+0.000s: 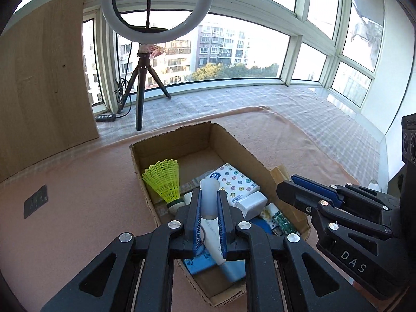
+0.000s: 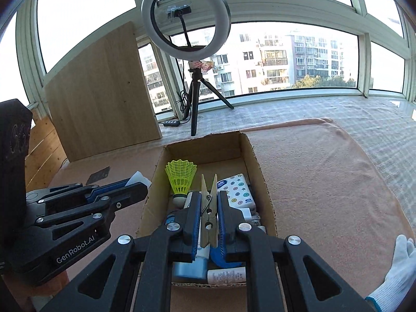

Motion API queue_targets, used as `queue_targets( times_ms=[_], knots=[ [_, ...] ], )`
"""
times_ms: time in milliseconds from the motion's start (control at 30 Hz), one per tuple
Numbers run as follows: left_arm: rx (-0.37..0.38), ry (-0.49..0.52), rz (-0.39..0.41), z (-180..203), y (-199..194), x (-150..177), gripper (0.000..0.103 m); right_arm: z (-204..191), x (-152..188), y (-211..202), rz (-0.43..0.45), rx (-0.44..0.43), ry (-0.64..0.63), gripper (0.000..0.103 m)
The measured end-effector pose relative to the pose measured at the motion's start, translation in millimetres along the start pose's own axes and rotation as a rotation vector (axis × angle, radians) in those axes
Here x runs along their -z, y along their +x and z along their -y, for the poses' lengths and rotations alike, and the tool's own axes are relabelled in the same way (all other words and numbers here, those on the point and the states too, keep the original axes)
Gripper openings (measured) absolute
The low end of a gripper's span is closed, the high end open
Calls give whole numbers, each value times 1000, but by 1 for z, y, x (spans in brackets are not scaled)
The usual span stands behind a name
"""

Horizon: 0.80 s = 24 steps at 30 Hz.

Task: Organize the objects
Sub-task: 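Lower both grippers into the box, open them and withdraw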

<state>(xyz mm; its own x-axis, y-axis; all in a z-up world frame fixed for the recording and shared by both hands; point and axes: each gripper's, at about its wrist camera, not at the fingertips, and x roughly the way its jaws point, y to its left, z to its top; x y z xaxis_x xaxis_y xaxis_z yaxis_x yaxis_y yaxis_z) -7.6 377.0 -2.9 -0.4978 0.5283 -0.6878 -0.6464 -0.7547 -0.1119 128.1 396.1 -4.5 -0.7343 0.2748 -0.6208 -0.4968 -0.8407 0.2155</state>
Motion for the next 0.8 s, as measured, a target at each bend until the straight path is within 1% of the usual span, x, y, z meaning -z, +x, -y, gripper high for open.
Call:
queue_targets(
  times_ms=[33,67,100,133,200,367,433,467,533,600,700,767,800],
  knots=[
    [-4,-7,1,1,6,-1,36,4,0,4,-10,3,1,12],
    [-24,-11,-15,1,13,-1,49,7,0,10,-27,5,1,13],
    [-51,-23,-24,-2,18,-1,65,11,1,16,-50,1,4,21],
    [-61,-37,-20,-5,19,-1,77,13,2,18,-55,9,8,28],
    [-79,-49,-11,-13,19,1,84,18,4,18,-51,10,21,29],
    [-98,-71,-24,-37,15,7,85,18,5,18,-53,28,18,29],
    [-111,-79,-19,-48,10,10,87,14,2,18,-45,32,13,30],
    [-118,-87,-16,-54,5,12,88,10,0,18,-43,31,8,32],
    [-134,-109,-9,-70,-6,17,90,0,-2,18,-39,25,-9,42],
    [-158,-135,0,-88,-19,22,91,-14,-6,20,-41,9,-31,46],
    [-199,-179,24,-121,-46,30,93,-44,-12,26,-48,-24,-82,47],
    [-233,-214,46,-146,-65,37,95,-71,-17,33,-58,-60,-123,52],
    [-253,-236,55,-159,-75,43,96,-87,-18,38,-66,-83,-151,57]
  ],
)
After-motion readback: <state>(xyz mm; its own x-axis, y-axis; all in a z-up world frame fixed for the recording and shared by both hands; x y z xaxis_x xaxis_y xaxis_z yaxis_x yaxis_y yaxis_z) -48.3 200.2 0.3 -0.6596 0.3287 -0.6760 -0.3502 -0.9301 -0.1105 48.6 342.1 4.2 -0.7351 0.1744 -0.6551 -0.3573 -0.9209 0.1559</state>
